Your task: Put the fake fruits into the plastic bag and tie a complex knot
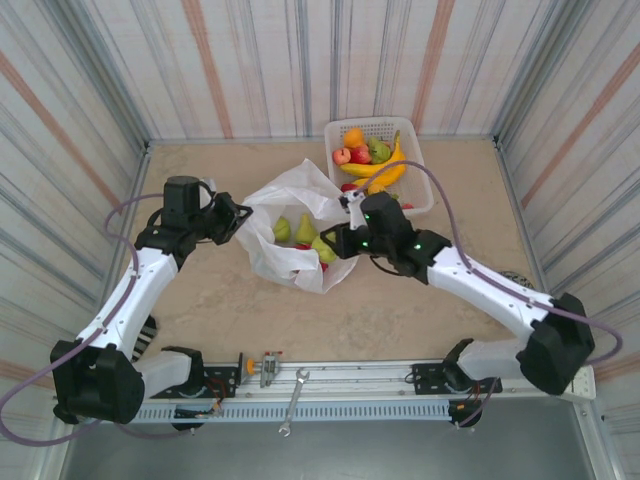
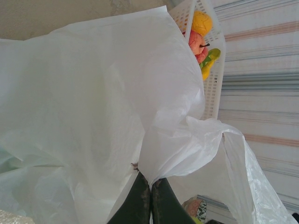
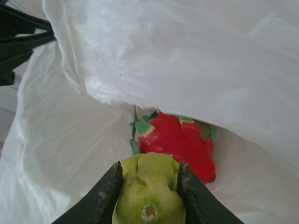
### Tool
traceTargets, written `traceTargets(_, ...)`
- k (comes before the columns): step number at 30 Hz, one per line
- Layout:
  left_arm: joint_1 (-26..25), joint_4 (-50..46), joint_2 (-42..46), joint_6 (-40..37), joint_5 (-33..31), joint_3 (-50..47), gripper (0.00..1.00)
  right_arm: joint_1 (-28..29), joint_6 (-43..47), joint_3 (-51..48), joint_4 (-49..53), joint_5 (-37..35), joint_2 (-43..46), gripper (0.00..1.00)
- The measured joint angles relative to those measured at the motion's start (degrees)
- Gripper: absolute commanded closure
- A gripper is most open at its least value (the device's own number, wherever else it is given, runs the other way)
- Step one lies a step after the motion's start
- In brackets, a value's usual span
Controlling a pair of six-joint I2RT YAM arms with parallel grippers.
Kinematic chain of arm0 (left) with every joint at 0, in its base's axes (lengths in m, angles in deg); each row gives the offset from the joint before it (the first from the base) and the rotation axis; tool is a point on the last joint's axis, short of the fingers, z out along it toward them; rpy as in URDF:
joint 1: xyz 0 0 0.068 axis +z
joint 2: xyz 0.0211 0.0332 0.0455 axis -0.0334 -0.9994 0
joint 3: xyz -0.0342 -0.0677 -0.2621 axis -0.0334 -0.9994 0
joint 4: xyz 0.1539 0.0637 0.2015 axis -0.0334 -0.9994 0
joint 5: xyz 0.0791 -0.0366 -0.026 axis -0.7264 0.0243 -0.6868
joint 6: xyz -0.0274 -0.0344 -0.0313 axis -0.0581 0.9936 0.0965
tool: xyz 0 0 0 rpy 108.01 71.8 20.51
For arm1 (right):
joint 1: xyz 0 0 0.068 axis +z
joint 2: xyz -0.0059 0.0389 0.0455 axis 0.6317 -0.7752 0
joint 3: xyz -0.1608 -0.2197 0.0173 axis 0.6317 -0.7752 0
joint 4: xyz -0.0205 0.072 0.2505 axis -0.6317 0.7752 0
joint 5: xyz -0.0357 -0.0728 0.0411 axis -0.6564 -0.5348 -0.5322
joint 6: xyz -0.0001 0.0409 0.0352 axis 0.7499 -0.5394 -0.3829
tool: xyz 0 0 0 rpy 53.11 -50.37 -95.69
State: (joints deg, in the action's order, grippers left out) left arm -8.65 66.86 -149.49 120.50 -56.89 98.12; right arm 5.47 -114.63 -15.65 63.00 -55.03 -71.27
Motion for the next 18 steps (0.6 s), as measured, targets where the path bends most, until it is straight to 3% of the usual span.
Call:
traceTargets(7,-0.1,0.0,0.0,0.0,0.0,0.5,1.00,5.6,8.0,8.1,-8.3,-10.4,-14.0,0.73)
traceTargets(18,-0.8,1.4,0.0,0.0,0.0,1.1,1.00,5.5,18.1,12.6,-15.0,-25.0,-27.9,0.71)
